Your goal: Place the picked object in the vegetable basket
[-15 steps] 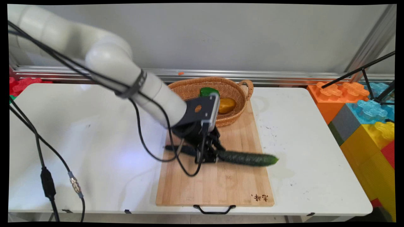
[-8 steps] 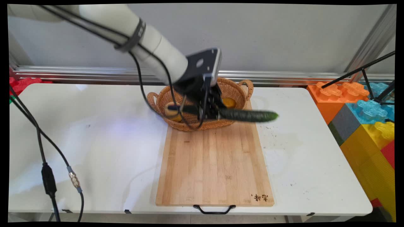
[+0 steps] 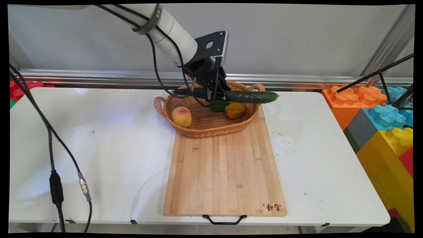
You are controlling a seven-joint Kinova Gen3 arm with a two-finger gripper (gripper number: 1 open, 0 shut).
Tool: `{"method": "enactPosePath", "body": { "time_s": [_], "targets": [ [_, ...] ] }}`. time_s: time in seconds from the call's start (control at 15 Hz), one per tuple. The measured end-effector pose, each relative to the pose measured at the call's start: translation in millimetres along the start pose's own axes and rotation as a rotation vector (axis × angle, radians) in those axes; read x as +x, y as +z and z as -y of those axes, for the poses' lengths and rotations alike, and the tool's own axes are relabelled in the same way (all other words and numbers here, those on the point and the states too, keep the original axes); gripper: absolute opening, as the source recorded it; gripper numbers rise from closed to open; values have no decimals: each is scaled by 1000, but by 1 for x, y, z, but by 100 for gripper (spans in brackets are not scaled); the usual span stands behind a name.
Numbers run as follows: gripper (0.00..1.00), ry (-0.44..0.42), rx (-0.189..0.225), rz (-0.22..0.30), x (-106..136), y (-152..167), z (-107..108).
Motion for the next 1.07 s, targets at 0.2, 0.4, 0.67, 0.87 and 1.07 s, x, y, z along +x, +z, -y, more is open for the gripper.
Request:
{"method": "enactPosePath", "body": {
  "time_s": [0.2, 0.4, 0.67, 0.87, 1.07],
  "targets": [
    [0, 1, -9, 35, -15, 18, 14],
    [0, 5, -40, 70, -31, 39, 24],
    [0, 1, -92, 89, -45, 59, 32],
    [0, -3, -121, 90, -49, 67, 35],
    [100, -2, -143, 78, -51, 75, 40]
  ]
}}
